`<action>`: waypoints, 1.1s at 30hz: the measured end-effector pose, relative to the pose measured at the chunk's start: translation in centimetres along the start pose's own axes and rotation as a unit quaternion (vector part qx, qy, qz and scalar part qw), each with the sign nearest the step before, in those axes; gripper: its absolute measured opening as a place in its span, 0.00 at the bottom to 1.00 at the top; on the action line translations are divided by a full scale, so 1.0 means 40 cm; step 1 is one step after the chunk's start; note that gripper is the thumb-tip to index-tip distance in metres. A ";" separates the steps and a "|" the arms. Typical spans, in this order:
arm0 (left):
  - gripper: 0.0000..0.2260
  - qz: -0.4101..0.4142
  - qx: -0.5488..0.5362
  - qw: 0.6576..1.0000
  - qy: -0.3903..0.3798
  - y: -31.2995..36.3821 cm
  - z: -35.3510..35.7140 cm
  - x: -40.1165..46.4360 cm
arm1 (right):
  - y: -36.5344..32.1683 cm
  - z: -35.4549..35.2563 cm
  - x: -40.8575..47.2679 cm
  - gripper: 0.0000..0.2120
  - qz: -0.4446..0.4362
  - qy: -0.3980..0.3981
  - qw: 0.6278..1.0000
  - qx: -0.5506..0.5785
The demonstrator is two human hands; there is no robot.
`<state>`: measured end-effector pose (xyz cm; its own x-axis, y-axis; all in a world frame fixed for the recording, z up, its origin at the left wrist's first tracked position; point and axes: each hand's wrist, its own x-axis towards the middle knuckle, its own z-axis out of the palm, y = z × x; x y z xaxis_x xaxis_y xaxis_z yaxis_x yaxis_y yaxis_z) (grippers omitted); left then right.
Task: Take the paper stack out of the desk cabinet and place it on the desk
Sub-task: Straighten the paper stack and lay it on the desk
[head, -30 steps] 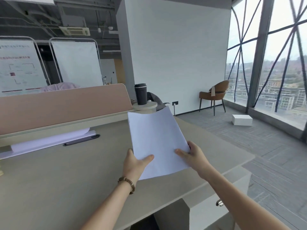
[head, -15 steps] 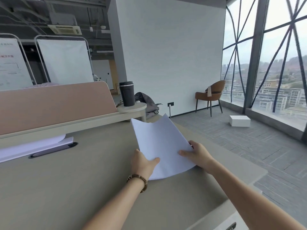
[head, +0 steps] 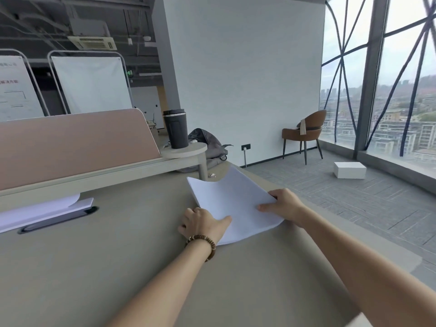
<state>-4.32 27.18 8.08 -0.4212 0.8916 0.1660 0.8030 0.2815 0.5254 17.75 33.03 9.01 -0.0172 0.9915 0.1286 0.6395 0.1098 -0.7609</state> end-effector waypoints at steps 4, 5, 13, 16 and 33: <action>0.38 0.016 0.018 1.000 -0.002 0.013 0.017 0.036 | 0.005 0.003 0.040 0.20 0.012 0.009 0.999 -0.031; 0.38 0.022 0.023 0.999 -0.004 0.013 0.019 0.048 | 0.007 0.005 0.049 0.19 0.007 0.013 0.999 -0.039; 0.36 0.020 0.026 0.998 -0.055 0.009 0.015 0.079 | 0.012 0.020 0.072 0.19 0.011 0.015 0.997 -0.074; 0.35 0.033 0.024 0.995 -0.091 0.001 0.000 0.083 | 0.014 0.022 0.072 0.20 0.019 0.022 0.997 -0.066; 0.39 0.053 0.051 0.996 -0.045 -0.008 -0.020 0.046 | 0.009 0.009 0.031 0.29 -0.005 0.061 0.993 -0.104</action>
<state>-5.69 28.43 8.87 -0.2959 0.9452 0.1380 0.8815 0.2145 0.4207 17.68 34.32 8.69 0.0612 0.9734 0.2210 0.7844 0.0900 -0.6137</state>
